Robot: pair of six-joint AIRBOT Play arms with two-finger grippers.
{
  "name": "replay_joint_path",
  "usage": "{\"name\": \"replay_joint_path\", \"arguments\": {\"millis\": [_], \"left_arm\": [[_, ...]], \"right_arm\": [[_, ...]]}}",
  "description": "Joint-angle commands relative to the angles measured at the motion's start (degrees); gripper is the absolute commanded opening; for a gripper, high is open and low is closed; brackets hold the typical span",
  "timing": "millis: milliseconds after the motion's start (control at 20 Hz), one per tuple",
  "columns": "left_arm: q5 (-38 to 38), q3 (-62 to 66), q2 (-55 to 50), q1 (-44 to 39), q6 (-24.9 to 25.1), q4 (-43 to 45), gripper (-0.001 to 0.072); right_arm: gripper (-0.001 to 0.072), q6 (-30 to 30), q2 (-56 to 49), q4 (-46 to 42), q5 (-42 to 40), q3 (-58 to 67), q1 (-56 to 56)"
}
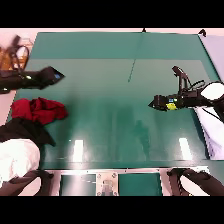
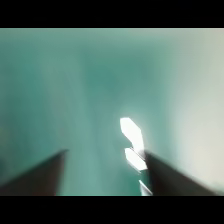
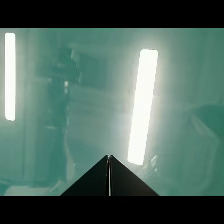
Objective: Fold the shirts.
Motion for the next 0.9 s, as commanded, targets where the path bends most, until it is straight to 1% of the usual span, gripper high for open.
{"name": "replay_joint_path", "arguments": {"millis": [0,100,150,250,300,450,550,600,650,700,750,850], "left_arm": [[8.7,2.3,-0.6,6.8,-1.1,19.8,0.072],[6.9,2.5,-3.5,10.8,3.0,27.6,0.072],[4.5,2.5,-5.6,12.4,5.0,28.5,0.072],[-1.3,2.5,-11.1,14.1,8.3,28.5,0.072],[-4.4,2.5,-13.8,14.1,9.6,29.4,0.072],[-13.5,2.5,-21.3,14.1,11.7,31.2,0.072],[-16.6,2.5,-24.0,14.1,12.9,32.1,0.0713],[-16.8,2.5,-24.5,14.1,12.9,32.3,0.071],[-16.7,2.5,-24.7,14.1,12.9,32.6,0.0455],[-16.7,2.5,-24.7,14.1,12.9,33.0,0.0048],[-16.8,2.8,-24.7,14.1,12.3,33.2,0.0026],[-18.4,6.2,-24.6,13.4,11.0,32.5,0.0025]], "right_arm": [[0.0017,0.0,0.0,0.0,-5.1,0.0,0.0],[0.0018,0.0,0.0,0.0,-6.8,0.0,0.0],[0.0023,0.0,0.0,0.0,-7.4,0.0,0.0],[0.0093,0.0,0.0,0.0,-7.8,0.0,0.0],[0.0092,0.0,0.0,0.0,-7.8,0.0,0.0],[0.0093,0.0,0.0,0.0,-7.8,0.0,0.0],[0.0093,0.0,0.0,0.0,-7.8,0.0,0.0],[0.0092,0.0,0.0,0.0,-7.8,0.0,0.0],[0.0092,0.0,0.0,0.0,-7.8,0.0,0.0],[0.0092,0.0,0.0,0.0,-7.8,0.0,0.0],[0.0092,0.0,0.0,0.0,-7.8,0.0,0.0],[0.009,0.2,0.0,0.0,-7.7,0.0,0.0]]}}
